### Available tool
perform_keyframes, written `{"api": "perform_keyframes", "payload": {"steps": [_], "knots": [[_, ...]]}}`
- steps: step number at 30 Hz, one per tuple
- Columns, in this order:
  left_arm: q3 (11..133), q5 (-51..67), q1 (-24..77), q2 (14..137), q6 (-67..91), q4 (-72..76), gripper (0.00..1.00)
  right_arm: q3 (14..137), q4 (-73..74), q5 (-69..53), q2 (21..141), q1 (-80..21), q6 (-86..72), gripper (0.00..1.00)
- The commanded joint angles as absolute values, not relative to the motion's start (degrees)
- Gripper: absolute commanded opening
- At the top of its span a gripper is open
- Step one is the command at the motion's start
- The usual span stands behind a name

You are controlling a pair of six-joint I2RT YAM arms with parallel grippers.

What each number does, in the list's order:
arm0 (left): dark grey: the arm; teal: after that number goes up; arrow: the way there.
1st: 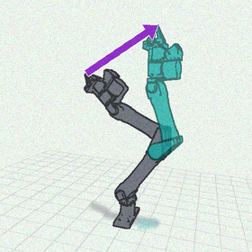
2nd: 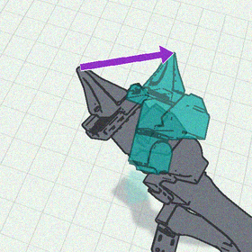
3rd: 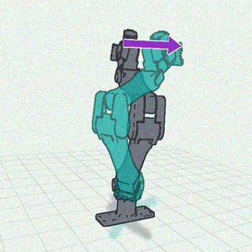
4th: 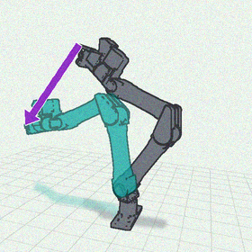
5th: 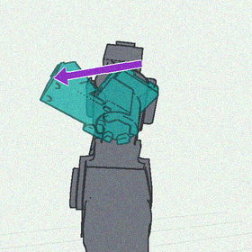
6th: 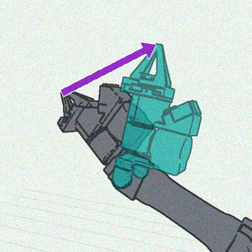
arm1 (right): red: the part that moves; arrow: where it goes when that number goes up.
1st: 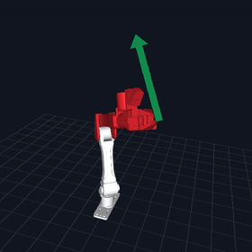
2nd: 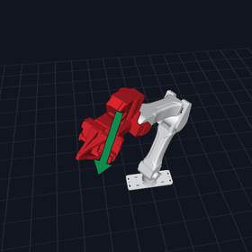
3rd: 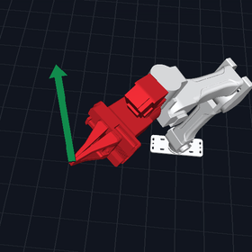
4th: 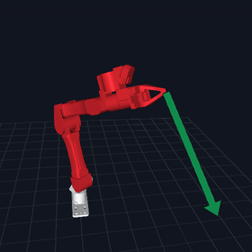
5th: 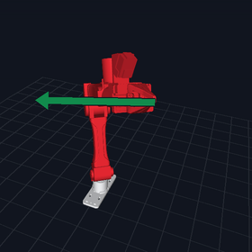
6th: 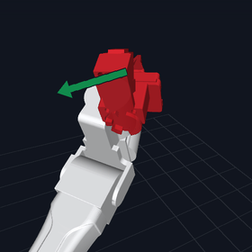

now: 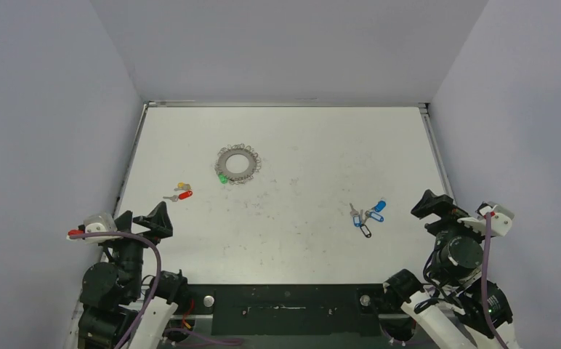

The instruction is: Remove the keys from the keyring

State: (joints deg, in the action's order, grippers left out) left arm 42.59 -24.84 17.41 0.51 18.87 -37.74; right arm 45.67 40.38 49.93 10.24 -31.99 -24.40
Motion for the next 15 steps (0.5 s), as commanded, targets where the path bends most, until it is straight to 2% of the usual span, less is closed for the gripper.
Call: {"api": "perform_keyframes", "payload": {"steps": [1, 7, 15], "knots": [[42.4, -24.0, 16.9, 0.4, 19.0, -36.2, 0.97, 46.3, 40.9, 49.6, 13.5, -32.5, -25.7, 1.0], [39.5, -17.7, 16.9, 3.8, 20.7, -32.8, 0.97, 47.4, 41.9, 46.3, 15.9, -32.6, -27.9, 1.0], [44.4, -7.9, 16.9, 27.4, 20.9, -29.2, 0.97, 45.6, 39.9, 33.8, 17.9, -32.6, -24.6, 1.0]]}}
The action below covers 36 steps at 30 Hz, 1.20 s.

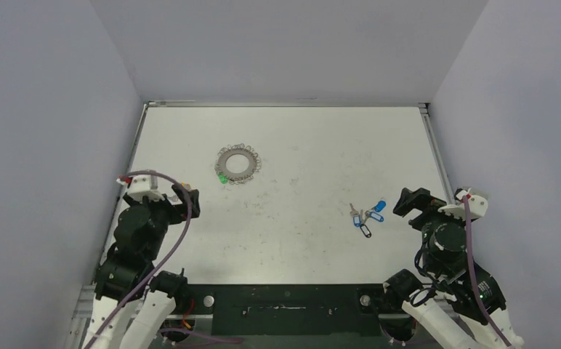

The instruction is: Remove the keys from the keyring

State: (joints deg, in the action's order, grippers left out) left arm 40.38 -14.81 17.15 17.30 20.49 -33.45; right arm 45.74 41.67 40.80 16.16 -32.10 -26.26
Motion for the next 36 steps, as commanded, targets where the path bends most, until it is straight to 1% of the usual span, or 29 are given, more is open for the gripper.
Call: {"api": "perform_keyframes", "payload": {"steps": [1, 6, 7, 12, 16, 20, 23, 28, 32, 36], "knots": [[45.4, -6.5, 16.9, 30.7, 20.7, -28.6, 0.97, 45.4, 39.6, 32.9, 18.2, -32.6, -24.3, 1.0], [51.9, 0.7, 16.8, 51.4, 17.9, -27.7, 0.95, 43.7, 37.7, 27.6, 18.4, -32.5, -23.7, 1.0], [55.1, 3.4, 16.7, 58.5, 16.2, -28.7, 0.93, 43.2, 37.0, 26.1, 18.5, -32.5, -23.5, 1.0], [66.2, 8.6, 16.8, 77.5, 11.3, -29.5, 0.84, 42.9, 35.3, 23.3, 20.2, -32.5, -21.7, 1.0], [76.3, 11.1, 17.1, 92.4, 4.5, -32.6, 0.8, 42.3, 34.0, 20.3, 21.8, -32.5, -20.9, 1.0], [87.2, 9.2, 18.5, 104.9, -4.3, -39.2, 0.79, 41.5, 32.5, 17.8, 23.5, -32.5, -20.3, 1.0], [92.7, 10.4, 19.1, 111.3, -8.3, -41.7, 0.79, 41.3, 31.8, 16.4, 24.6, -32.5, -20.0, 1.0], [96.1, 12.9, 19.5, 118.9, -11.4, -43.0, 0.79, 41.3, 31.3, 14.3, 25.5, -32.5, -19.3, 1.0], [96.5, 15.6, 20.1, 122.4, -11.5, -43.7, 0.77, 41.1, 31.0, 12.9, 26.2, -32.5, -19.2, 1.0], [91.8, 16.8, 22.4, 121.8, -9.2, -40.0, 0.77, 40.9, 30.6, 11.7, 26.9, -32.6, -19.3, 1.0]]}}
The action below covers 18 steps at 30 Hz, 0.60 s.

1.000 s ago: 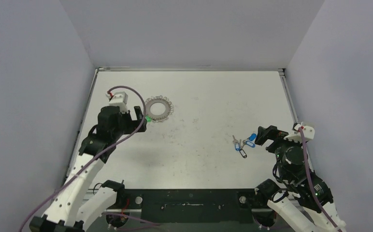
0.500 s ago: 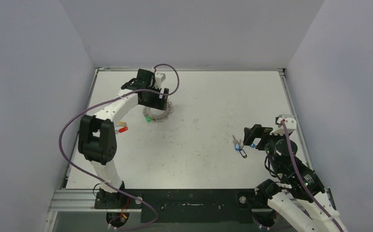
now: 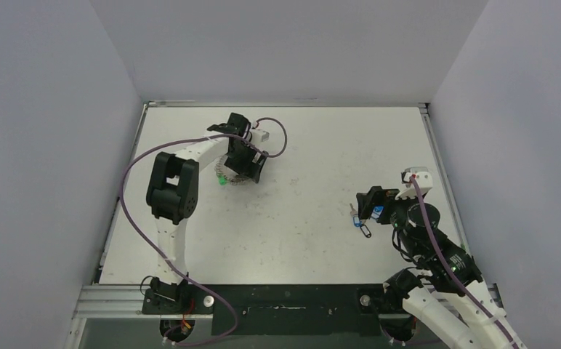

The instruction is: Remove the keys from the keyring

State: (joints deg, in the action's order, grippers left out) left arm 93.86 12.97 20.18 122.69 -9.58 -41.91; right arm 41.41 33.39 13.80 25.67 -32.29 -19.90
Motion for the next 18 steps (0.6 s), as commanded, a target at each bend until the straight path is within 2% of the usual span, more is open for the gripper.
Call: {"api": "perform_keyframes", "payload": {"steps": [1, 10, 14, 18], "knots": [[90.7, 17.2, 23.1, 122.0, -8.5, -39.5, 0.77, 40.7, 30.4, 11.3, 27.2, -32.6, -19.4, 1.0], [74.1, 18.3, 39.1, 113.5, 12.1, -23.9, 0.73, 38.0, 29.2, 8.5, 30.1, -32.8, -22.8, 1.0], [73.0, 12.5, 45.2, 109.3, 17.4, -23.4, 0.75, 36.8, 29.3, 8.5, 30.9, -32.9, -25.5, 1.0], [72.5, 9.6, 46.2, 102.9, 21.3, -23.0, 0.75, 35.5, 28.4, 6.8, 33.0, -33.0, -28.9, 1.0]]}}
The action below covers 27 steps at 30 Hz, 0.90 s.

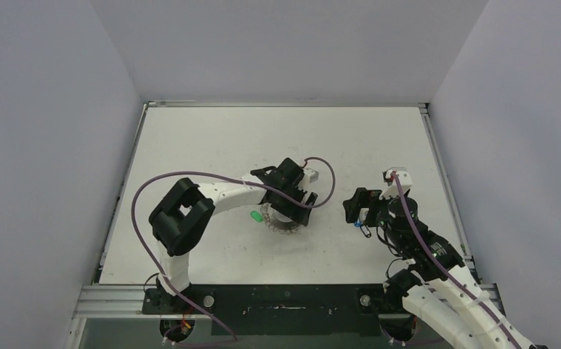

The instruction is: Remove the keys from the keyring

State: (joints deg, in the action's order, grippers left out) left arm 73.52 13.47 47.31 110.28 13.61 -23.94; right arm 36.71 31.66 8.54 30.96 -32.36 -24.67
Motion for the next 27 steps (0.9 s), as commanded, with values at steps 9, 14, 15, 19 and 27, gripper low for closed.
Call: {"api": "perform_keyframes", "payload": {"steps": [9, 14, 15, 19, 27], "knots": [[61.4, 8.7, 38.4, 92.6, 26.0, -12.6, 0.68, 27.0, 14.4, 2.1, 42.9, -34.6, -41.5, 0.96], [57.1, 11.1, 35.9, 94.5, 27.0, -7.1, 0.62, 22.9, 3.8, 2.8, 50.5, -37.3, -49.3, 0.88], [56.3, 11.3, 35.6, 94.8, 27.4, -6.1, 0.61, 22.5, 2.3, 3.3, 52.0, -38.0, -50.4, 0.85], [52.2, 13.7, 34.6, 95.9, 30.2, -1.0, 0.56, 20.7, -4.9, 5.6, 57.6, -40.2, -55.0, 0.74], [43.8, 17.4, 34.8, 94.4, 37.0, 10.3, 0.44, 18.2, -12.0, 8.1, 65.9, -42.6, -61.9, 0.58]]}}
